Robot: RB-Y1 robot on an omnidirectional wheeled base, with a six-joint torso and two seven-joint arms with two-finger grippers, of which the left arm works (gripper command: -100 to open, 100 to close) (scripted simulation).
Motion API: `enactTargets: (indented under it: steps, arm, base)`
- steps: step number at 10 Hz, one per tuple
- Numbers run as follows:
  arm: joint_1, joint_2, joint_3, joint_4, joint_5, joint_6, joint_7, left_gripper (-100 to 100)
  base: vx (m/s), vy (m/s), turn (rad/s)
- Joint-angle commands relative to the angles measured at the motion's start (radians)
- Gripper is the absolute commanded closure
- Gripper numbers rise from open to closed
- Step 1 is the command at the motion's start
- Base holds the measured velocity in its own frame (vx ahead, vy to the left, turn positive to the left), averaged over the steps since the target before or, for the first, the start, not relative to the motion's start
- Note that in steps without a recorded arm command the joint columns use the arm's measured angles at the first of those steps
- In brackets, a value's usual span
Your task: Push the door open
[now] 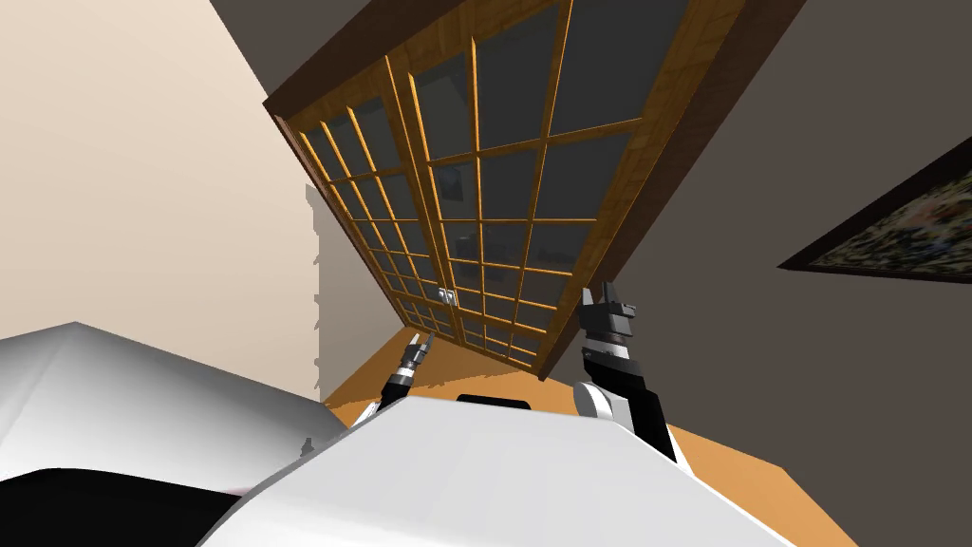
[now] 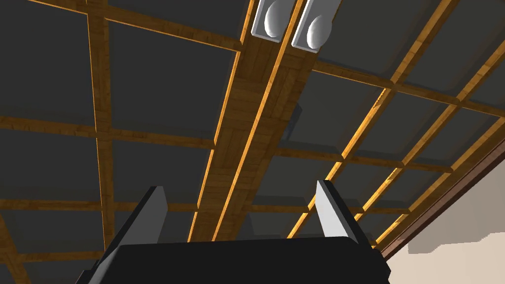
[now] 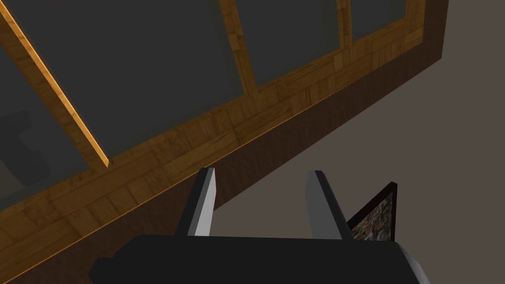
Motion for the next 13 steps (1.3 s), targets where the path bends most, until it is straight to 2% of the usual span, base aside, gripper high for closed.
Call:
enactTargets:
  steps: [1, 2, 3, 6, 9, 13]
  arm:
    - [-0.010, 0.006, 0.003, 0.032, -0.006, -0.012, -0.027, -100]
    - [-0.015, 0.009, 0.005, 0.051, -0.010, -0.018, -0.042, -100]
    - [-0.025, 0.014, 0.009, 0.088, -0.019, -0.032, -0.074, -100]
    - [-0.038, 0.021, 0.014, 0.136, -0.029, -0.049, -0.114, -100]
    - [-0.059, 0.032, 0.021, 0.209, -0.045, -0.075, -0.176, -100]
    - [-0.077, 0.040, 0.027, 0.268, -0.058, -0.097, -0.226, -100]
  base:
    - [0.050, 0.101, -0.105]
    - [0.039, 0.100, -0.108]
    - [0.063, 0.134, -0.206]
    - [0.057, 0.111, -0.110]
    - [0.076, 0.127, -0.162]
    - [0.065, 0.123, -0.101]
